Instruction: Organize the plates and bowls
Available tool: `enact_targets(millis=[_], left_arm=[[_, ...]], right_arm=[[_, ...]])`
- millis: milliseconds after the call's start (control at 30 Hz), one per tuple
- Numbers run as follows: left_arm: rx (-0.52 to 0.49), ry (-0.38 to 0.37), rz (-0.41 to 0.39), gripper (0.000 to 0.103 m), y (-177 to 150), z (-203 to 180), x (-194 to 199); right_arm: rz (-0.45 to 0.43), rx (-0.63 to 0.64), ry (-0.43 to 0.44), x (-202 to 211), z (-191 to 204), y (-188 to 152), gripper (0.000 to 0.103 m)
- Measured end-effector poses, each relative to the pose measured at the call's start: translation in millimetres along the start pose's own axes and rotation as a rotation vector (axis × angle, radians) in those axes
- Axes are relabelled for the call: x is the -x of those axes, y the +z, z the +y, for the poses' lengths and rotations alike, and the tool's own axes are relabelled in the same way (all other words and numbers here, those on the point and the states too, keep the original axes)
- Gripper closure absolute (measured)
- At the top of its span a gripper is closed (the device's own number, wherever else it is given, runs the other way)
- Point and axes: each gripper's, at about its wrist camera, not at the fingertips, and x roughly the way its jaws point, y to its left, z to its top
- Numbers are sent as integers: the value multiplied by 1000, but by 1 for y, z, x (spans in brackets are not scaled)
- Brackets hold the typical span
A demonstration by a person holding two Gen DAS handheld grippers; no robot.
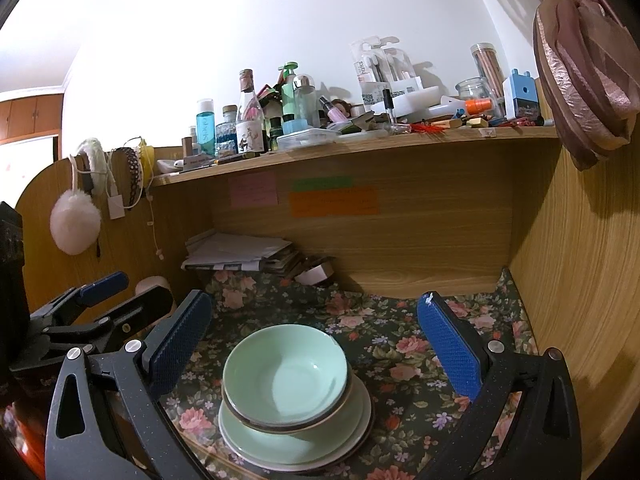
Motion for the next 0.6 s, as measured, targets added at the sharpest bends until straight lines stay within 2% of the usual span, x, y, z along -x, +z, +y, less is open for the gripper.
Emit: enact_targets(millis=[600], left_arm=[[0, 8, 3, 0, 0, -1, -5]], right_arm=[[9, -19, -9, -6, 2, 0, 0]])
